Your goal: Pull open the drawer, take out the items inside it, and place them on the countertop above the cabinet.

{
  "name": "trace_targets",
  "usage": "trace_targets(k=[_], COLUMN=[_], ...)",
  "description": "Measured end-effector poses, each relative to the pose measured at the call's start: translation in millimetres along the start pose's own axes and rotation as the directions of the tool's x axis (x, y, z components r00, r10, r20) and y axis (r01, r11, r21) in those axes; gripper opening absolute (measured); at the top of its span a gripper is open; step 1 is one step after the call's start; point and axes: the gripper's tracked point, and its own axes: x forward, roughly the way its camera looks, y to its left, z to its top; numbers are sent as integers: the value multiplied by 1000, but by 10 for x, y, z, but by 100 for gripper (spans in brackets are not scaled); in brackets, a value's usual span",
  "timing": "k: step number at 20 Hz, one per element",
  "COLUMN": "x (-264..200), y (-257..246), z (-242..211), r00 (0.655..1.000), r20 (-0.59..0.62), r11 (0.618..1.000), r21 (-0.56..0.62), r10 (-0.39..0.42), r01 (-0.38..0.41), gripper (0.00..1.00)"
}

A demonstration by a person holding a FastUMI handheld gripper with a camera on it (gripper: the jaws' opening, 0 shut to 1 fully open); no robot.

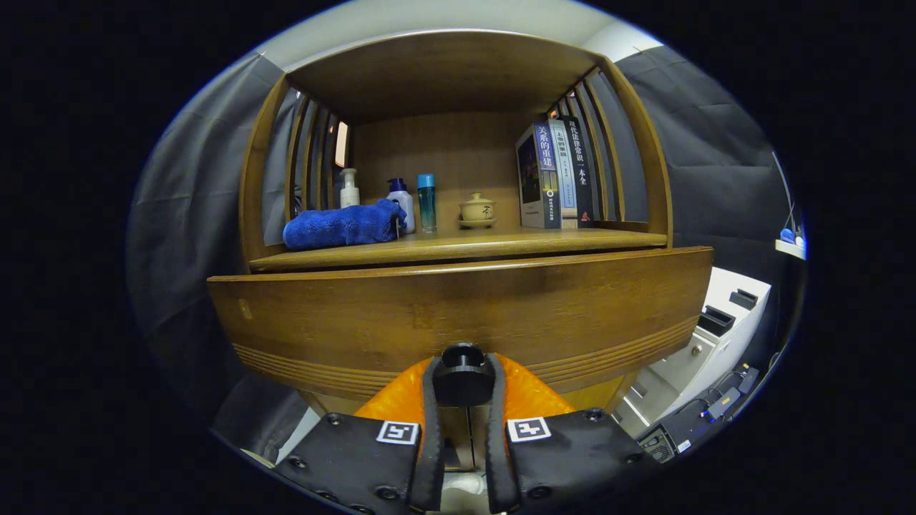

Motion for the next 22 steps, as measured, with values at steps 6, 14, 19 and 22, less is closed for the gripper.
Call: trace_targets(k=[6,14,19,22], x=[-215,-509,-691,-808], y=[-6,17,26,26], z=[-72,-148,-206,-241], r00=[1000,1000,1000,1000], r20=[-1,-3,-11,-16], r11=[1000,1000,1000,1000], r21=[4,-3,-7,-12], r10=[-2,-3,0,2], r01=[2,3,0,-2], gripper=[32,32,32,32])
